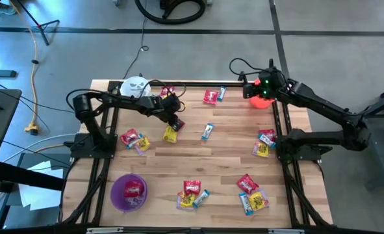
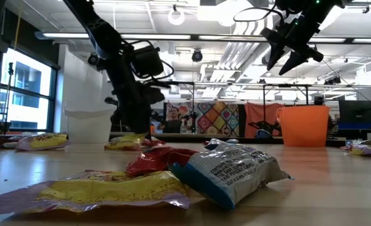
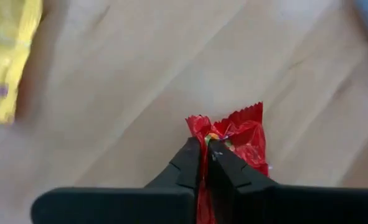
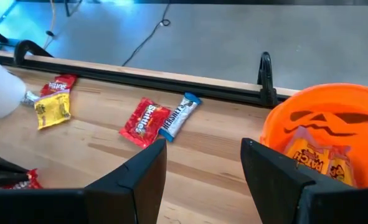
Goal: Sort candy
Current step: Put the red candy into the purple bucket
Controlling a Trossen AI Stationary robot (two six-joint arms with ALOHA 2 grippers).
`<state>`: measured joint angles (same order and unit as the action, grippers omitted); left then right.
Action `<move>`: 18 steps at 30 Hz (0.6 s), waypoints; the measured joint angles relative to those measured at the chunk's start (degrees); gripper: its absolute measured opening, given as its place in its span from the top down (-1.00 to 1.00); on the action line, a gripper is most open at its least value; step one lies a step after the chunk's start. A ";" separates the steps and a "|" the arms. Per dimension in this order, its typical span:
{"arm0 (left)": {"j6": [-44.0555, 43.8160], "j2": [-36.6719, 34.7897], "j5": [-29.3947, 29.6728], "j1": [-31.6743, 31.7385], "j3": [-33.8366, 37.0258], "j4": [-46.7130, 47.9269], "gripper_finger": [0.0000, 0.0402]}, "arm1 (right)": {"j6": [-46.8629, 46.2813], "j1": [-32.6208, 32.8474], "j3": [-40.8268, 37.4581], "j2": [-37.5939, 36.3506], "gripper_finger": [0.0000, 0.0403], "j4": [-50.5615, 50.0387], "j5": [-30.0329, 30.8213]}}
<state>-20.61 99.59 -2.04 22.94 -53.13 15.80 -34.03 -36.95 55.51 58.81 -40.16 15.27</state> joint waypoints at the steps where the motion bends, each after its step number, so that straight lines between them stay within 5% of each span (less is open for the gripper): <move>1: 0.40 -0.73 -0.78 0.11 -0.31 0.35 0.98 | 0.43 0.00 0.00 0.00 0.00 0.40 -0.08; 12: 1.39 -20.95 -4.47 -3.16 -2.22 8.58 1.00 | 2.57 1.97 0.00 0.02 0.00 5.26 -0.64; 18: -1.39 -33.52 -9.25 -11.10 -2.22 18.71 1.00 | 3.13 2.54 0.00 0.02 0.00 6.28 -0.74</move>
<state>-22.01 66.07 -11.29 11.85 -55.35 34.51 -30.90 -34.41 55.51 58.83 -33.88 14.53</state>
